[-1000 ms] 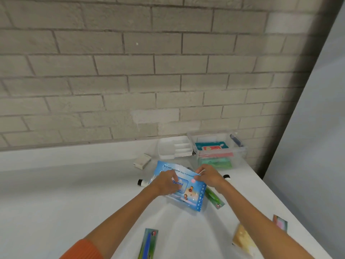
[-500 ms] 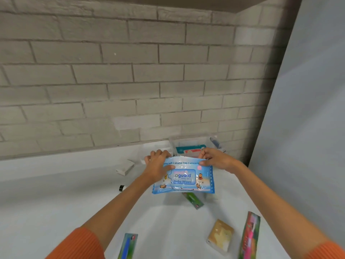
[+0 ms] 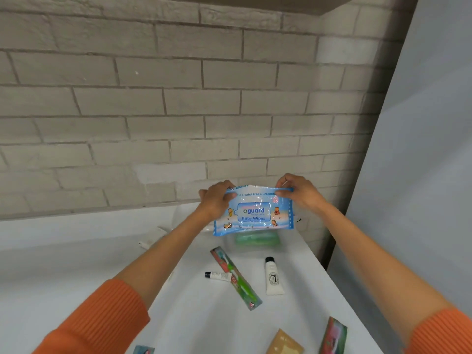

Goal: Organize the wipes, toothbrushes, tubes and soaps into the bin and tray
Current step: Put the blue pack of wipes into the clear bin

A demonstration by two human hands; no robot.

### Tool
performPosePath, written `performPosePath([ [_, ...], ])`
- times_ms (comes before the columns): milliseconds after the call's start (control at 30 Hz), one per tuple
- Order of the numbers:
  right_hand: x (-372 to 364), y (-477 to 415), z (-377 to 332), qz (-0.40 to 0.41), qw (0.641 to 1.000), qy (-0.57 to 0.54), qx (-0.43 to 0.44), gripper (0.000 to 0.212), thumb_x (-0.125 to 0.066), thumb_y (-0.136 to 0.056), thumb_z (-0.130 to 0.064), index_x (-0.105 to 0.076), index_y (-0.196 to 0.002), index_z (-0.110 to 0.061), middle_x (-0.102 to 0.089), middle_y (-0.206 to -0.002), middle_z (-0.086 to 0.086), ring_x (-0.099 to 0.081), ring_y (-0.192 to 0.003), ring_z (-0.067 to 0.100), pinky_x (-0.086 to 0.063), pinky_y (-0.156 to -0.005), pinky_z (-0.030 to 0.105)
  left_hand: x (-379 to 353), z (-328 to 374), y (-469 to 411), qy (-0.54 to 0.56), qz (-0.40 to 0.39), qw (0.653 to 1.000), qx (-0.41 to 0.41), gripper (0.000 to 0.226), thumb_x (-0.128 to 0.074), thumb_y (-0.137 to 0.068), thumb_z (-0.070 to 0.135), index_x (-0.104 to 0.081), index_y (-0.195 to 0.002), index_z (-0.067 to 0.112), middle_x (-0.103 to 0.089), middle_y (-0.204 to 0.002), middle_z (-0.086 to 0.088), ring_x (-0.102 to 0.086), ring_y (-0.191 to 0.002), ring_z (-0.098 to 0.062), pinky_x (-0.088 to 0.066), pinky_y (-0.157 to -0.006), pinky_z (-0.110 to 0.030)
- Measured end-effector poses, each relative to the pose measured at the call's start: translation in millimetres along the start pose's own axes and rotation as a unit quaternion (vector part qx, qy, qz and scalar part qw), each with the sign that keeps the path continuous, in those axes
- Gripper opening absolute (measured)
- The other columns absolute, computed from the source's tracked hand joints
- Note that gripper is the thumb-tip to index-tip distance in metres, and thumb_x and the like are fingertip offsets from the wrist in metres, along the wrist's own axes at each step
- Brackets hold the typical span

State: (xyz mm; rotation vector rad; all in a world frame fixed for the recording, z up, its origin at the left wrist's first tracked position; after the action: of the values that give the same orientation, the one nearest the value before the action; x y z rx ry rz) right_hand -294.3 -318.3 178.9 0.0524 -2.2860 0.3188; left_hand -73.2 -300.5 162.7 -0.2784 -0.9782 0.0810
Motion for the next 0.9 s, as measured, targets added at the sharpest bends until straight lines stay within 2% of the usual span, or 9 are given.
performPosePath([
  [167,11.7,-41.4,8.0,0.039,0.998,-0.007,0.039,0.025,-0.064,-0.082,-0.025,-0.049,-0.066,-0.037,-0.064,-0.085,-0.008,-0.06,-0.094,0.022,-0.039,-0.095,0.057,-6.2,5.5,-39.9,0.054,0.036,0.998,-0.018,0.018,-0.044,-0.096,0.018,-0.053,-0.11,0.009,-0.063,-0.107,-0.015,-0.056,-0.104,-0.033,-0.038,-0.095,-0.047],
  [200,11.7,-51.3,12.8,0.042,0.998,-0.012,0.052,0.025,-0.063,-0.083,-0.024,-0.049,-0.066,-0.037,-0.063,-0.08,-0.012,-0.06,-0.092,0.022,-0.039,-0.094,0.059,-8.9,5.5,-47.1,0.062,0.046,0.997,-0.021,0.018,-0.043,-0.097,0.016,-0.051,-0.111,0.008,-0.064,-0.106,-0.015,-0.057,-0.104,-0.033,-0.038,-0.095,-0.046],
  [267,9.5,-68.6,21.4,0.046,0.996,-0.015,0.075,0.026,-0.062,-0.083,-0.024,-0.049,-0.065,-0.038,-0.06,-0.076,-0.018,-0.06,-0.09,0.021,-0.04,-0.091,0.061,-15.6,5.7,-58.4,0.059,0.06,0.996,-0.018,0.02,-0.04,-0.098,0.014,-0.048,-0.115,0.006,-0.064,-0.106,-0.015,-0.056,-0.105,-0.031,-0.029,-0.09,-0.035],
  [333,3.1,-84.7,32.4,0.041,0.996,-0.018,0.081,0.026,-0.062,-0.083,-0.025,-0.049,-0.065,-0.039,-0.061,-0.078,-0.015,-0.06,-0.089,0.02,-0.041,-0.091,0.061,-25.6,4.4,-68.8,0.041,0.07,0.997,0.0,0.022,-0.037,-0.098,0.014,-0.046,-0.117,0.006,-0.063,-0.11,-0.014,-0.053,-0.109,-0.027,-0.018,-0.079,-0.029],
  [433,-13.9,-106.9,54.9,0.019,0.997,-0.016,0.074,0.028,-0.064,-0.081,-0.026,-0.05,-0.063,-0.042,-0.063,-0.084,-0.01,-0.061,-0.092,0.02,-0.04,-0.093,0.059,-47.8,-6.3,-84.6,0.019,0.065,0.997,0.029,0.018,-0.036,-0.098,0.013,-0.045,-0.114,0.01,-0.063,-0.111,-0.011,-0.052,-0.108,-0.026,-0.017,-0.08,-0.03],
  [567,-37.7,-123.6,82.7,-0.028,0.998,0.013,0.054,0.031,-0.069,-0.078,-0.024,-0.051,-0.06,-0.042,-0.063,-0.085,-0.004,-0.06,-0.094,0.022,-0.038,-0.096,0.057,-75.7,-28.3,-98.0,-0.015,0.014,0.999,0.045,0.01,-0.037,-0.098,0.011,-0.037,-0.098,0.021,-0.061,-0.094,-0.006,-0.053,-0.094,-0.024,-0.017,-0.08,-0.029],
  [667,-53.3,-130.0,96.3,-0.066,0.996,0.046,0.04,0.028,-0.068,-0.079,-0.024,-0.052,-0.059,-0.037,-0.066,-0.085,-0.001,-0.061,-0.095,0.023,-0.033,-0.098,0.05,-93.4,-44.5,-104.9,-0.05,-0.022,0.997,0.05,0.011,-0.04,-0.096,0.01,-0.044,-0.1,0.019,-0.056,-0.089,0.0,-0.046,-0.089,-0.018,-0.012,-0.077,-0.028],
  [833,-72.4,-141.0,103.1,-0.057,0.985,0.146,0.068,0.004,-0.065,-0.083,-0.025,-0.065,-0.08,-0.026,-0.06,-0.086,-0.007,-0.045,-0.108,0.022,-0.012,-0.077,0.034,-108.6,-56.4,-116.1,-0.165,-0.052,0.984,0.037,0.016,-0.044,-0.096,0.02,-0.056,-0.105,0.013,-0.066,-0.101,-0.007,-0.051,-0.107,-0.024,-0.021,-0.099,-0.037],
  [900,-79.9,-143.5,100.8,-0.049,0.978,0.188,0.08,0.004,-0.066,-0.082,-0.024,-0.069,-0.084,-0.022,-0.06,-0.088,-0.006,-0.041,-0.109,0.024,-0.013,-0.077,0.035,-113.0,-56.8,-119.4,-0.224,-0.056,0.973,0.025,0.018,-0.046,-0.095,0.023,-0.058,-0.103,0.013,-0.064,-0.104,-0.007,-0.049,-0.11,-0.024,-0.02,-0.103,-0.04],
])
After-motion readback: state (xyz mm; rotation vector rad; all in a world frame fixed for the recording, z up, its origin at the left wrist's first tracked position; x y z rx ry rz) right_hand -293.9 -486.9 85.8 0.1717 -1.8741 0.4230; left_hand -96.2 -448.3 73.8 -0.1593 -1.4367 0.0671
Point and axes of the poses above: each hand's wrist, its own y-axis away from the middle knuckle, its own x-axis out of the back of the hand, z = x × y, the point moved 3 cm from there along -y, towards the middle knuckle
